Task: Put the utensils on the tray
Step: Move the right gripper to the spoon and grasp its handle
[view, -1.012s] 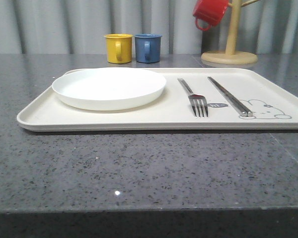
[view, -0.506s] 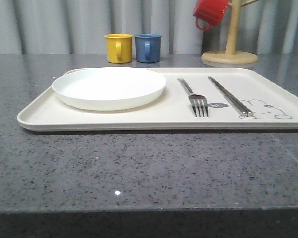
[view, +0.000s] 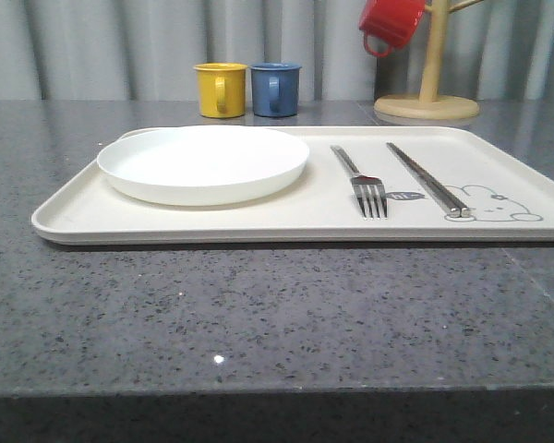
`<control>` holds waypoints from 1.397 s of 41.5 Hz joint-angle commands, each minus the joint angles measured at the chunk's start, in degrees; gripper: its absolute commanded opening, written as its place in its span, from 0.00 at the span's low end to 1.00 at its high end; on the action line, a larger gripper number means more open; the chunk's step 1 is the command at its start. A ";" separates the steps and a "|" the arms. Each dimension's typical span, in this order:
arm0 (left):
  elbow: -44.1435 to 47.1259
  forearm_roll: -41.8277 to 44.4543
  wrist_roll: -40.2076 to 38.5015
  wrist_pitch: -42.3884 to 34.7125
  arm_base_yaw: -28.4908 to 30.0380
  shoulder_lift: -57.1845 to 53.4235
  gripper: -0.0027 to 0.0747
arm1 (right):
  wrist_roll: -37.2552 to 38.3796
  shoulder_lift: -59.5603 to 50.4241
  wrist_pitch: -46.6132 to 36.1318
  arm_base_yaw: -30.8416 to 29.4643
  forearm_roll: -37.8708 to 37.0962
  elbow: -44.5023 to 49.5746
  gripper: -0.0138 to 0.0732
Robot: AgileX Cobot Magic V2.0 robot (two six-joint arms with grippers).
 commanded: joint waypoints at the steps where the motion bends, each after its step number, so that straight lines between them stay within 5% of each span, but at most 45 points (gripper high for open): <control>1: -1.39 -0.70 -0.25 -4.70 -0.30 0.51 0.01 | -0.63 -2.56 -0.98 -0.53 -0.65 -1.72 0.31; 9: -1.39 -0.70 -0.25 -4.70 -0.30 0.51 0.01 | -0.63 -2.56 -0.65 -0.53 -0.65 -1.72 0.08; 33: -1.39 -0.70 -0.25 -4.79 -0.30 0.51 0.01 | 0.82 -9.97 6.89 1.35 4.40 -1.72 0.08; 58: -1.39 -0.70 -0.25 -4.82 -0.30 0.51 0.01 | 8.39 -8.24 4.85 22.79 9.39 -1.72 0.08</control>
